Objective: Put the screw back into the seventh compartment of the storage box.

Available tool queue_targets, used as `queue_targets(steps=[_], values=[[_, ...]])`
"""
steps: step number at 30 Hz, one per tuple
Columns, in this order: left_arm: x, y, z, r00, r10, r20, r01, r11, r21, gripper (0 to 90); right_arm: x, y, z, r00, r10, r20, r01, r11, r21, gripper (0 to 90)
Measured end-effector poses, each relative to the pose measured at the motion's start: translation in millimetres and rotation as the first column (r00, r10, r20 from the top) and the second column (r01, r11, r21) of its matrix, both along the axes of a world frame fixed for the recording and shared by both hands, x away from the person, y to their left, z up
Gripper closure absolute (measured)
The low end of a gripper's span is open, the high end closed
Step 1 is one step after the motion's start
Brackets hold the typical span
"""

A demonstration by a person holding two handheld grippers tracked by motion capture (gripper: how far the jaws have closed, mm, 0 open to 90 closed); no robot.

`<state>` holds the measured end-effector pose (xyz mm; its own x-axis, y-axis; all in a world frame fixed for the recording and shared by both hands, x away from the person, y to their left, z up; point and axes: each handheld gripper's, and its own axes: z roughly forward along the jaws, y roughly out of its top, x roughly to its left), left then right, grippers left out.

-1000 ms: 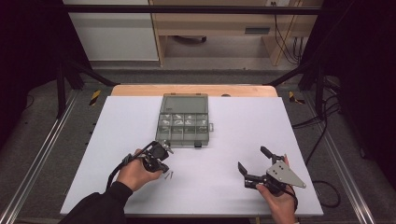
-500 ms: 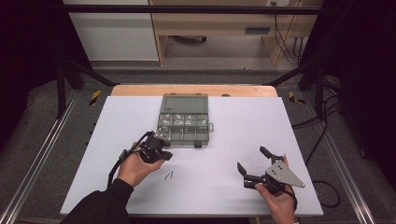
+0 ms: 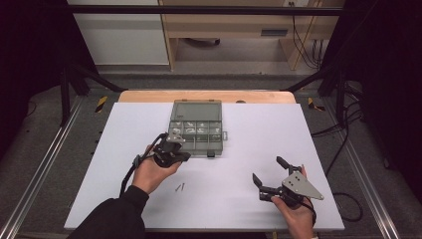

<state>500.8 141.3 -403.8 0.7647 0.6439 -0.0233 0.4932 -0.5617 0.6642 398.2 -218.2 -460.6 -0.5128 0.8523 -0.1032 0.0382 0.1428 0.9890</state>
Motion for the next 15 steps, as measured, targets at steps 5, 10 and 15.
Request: queue_targets(steps=[5,10,15], values=[[0.8,-5.6,0.7,1.0000,-0.001,0.007,0.001,1.0000,-0.008,87.7,-0.3,-0.6,0.3,1.0000,0.002,-0.002,-0.002,1.0000,0.003,4.5],[1.6,-9.8,2.2,0.9998,-0.002,0.018,0.002,1.0000,-0.007,87.6,0.0,-0.2,0.0,1.0000,0.002,-0.002,-0.002,1.0000,0.003,4.5],[3.9,-12.9,4.2,0.9997,0.001,0.024,-0.001,0.9999,-0.012,87.7,0.4,-0.3,-0.1,1.0000,-0.001,0.001,0.001,1.0000,0.001,4.6]])
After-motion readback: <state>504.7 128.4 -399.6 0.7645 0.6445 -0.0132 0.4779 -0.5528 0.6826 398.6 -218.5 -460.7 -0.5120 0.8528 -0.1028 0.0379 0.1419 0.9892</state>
